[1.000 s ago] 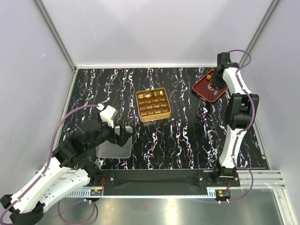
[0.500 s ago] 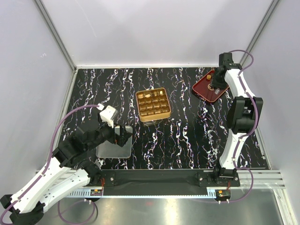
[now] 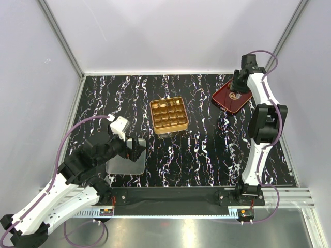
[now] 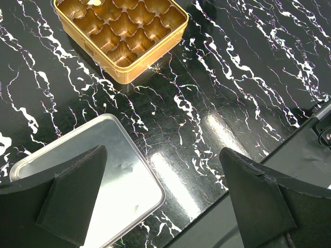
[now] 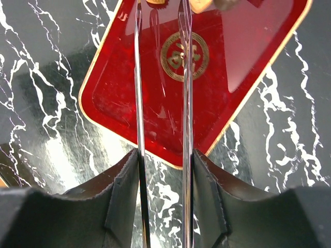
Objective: Pack the chocolate
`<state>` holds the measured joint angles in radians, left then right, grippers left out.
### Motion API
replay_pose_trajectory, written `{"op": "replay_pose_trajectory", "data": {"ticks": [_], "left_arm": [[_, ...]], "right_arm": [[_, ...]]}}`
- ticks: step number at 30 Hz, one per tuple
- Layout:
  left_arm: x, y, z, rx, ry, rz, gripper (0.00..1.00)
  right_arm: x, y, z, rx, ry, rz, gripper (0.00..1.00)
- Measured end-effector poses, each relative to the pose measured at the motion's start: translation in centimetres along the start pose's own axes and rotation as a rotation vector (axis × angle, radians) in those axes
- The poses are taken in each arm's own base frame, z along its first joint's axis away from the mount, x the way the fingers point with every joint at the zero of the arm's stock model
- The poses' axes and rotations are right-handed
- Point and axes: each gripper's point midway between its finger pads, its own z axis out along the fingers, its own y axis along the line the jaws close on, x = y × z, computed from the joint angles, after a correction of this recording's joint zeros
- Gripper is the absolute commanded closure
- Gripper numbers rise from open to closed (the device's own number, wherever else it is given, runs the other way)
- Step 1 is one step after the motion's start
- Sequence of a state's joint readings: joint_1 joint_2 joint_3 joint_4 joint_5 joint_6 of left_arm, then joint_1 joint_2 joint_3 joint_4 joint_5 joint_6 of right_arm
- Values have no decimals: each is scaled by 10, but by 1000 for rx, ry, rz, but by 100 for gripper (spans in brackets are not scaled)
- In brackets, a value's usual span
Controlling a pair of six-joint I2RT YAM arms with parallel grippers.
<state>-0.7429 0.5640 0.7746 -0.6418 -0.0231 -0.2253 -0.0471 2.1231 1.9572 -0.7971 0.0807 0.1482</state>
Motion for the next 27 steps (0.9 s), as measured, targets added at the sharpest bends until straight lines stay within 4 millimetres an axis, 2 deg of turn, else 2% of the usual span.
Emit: {"op": "replay_pose_trajectory", "data": {"ticks": [10, 27], "left_arm": [[0, 0, 0, 0, 0, 0, 1], [0, 0, 0, 0, 0, 0, 1]], "right_arm": [[4, 5, 21, -18, 27, -9, 50], [1, 13, 32, 3, 23, -44, 52]]}}
